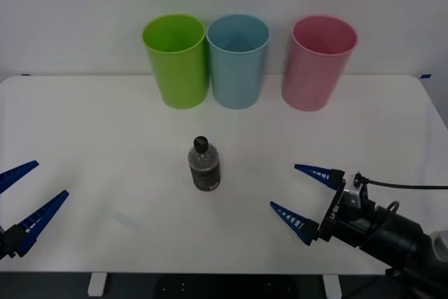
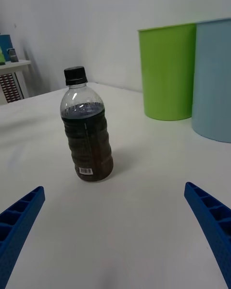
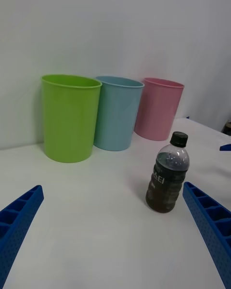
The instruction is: Grasp the object on the table and drop it into the matching bin: aluminum can to the light blue bin, PET bottle to the pink bin.
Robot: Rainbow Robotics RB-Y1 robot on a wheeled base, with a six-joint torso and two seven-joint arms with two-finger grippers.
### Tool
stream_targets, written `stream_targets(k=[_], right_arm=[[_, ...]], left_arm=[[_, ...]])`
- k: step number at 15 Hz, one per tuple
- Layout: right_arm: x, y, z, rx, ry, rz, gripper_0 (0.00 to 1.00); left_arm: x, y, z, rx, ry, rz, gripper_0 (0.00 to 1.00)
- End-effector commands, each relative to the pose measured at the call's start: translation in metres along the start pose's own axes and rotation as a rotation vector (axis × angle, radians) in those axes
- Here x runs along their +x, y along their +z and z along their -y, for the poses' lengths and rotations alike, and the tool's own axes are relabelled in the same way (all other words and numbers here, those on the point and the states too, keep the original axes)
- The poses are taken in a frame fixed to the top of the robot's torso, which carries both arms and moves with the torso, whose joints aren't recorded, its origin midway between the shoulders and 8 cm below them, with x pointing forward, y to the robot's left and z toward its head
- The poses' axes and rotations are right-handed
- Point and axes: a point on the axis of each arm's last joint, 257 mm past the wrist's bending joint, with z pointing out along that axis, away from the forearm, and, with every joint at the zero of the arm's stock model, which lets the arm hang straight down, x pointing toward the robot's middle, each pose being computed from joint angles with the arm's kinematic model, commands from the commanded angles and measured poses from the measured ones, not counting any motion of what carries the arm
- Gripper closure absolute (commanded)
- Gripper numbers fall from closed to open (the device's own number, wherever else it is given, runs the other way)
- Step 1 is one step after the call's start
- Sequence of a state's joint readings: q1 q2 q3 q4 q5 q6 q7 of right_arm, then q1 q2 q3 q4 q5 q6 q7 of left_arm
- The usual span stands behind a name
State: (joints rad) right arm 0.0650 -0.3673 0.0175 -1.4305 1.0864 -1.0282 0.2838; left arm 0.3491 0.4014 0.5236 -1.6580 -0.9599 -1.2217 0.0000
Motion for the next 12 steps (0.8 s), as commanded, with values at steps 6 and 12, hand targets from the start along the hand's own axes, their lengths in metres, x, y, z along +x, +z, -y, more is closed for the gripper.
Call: stream_targets(k=[6,12], right_arm=[[-0.001,0.045,-0.009,0.001,-0.001,-0.006,0.0],[0.002,0.078,-0.014,0.017,-0.013,-0.033,0.0]], left_arm=[[0.0,0.0,0.0,0.0,0.0,0.0,0.0],[0.0,0.0,0.0,0.0,0.0,0.0,0.0]])
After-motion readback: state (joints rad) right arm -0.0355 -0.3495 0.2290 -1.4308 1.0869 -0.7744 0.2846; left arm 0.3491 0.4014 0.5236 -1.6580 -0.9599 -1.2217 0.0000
